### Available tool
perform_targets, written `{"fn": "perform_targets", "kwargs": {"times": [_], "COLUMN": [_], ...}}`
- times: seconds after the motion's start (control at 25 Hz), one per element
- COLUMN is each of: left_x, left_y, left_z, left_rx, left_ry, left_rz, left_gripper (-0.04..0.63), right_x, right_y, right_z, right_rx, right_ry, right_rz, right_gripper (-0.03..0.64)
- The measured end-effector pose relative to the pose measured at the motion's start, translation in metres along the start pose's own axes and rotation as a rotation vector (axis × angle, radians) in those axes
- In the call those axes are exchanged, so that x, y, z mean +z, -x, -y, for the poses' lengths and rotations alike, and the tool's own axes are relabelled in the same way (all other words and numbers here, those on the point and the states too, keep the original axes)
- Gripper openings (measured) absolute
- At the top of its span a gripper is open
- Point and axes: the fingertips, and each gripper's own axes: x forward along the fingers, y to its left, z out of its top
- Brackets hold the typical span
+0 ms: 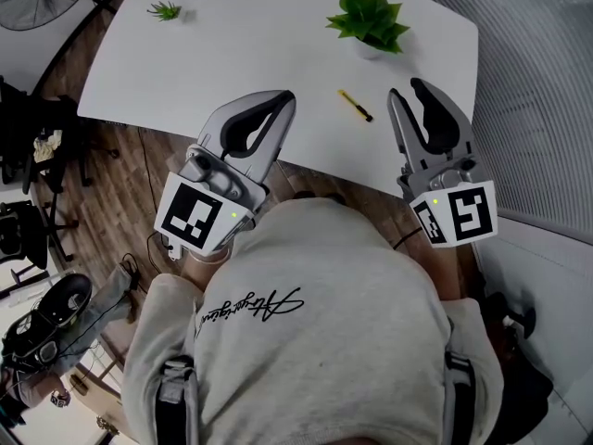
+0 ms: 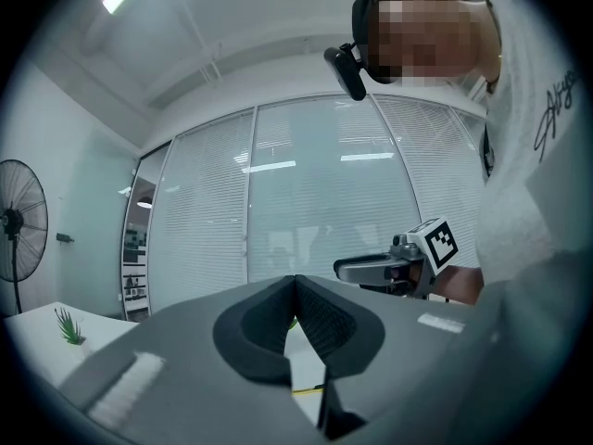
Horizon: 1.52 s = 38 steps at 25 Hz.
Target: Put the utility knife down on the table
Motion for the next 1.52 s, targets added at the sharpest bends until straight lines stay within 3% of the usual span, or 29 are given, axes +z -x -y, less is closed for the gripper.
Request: {"fn": "perform_targets", "kwargs": {"times": [0.2,0.64,1.52], "left_x": [0.001,0.004,0.004], "left_y": [-0.004,-0.009,-0.016], "left_z": [0.001,0.003,-0.001], "left_rx": [-0.007,-0.017,-0.029], "left_ry": [-0.002,0.001,-0.012], "left_rz": [0.006,0.012,0.008], "left_gripper": [-0.002,-0.002,-0.002], "right_x": [0.013,0.015,0.028], "right_y": [0.01,0.021,0.025], "right_z": [0.005,0.017,0.028], "right_rx": [-0.016,-0.061,-0.101], "right_ry": [-0.017,-0.044,-0.024], "right_rz": [0.058,0.105,0.161], "right_gripper": [0.116,0.024,0.002]}}
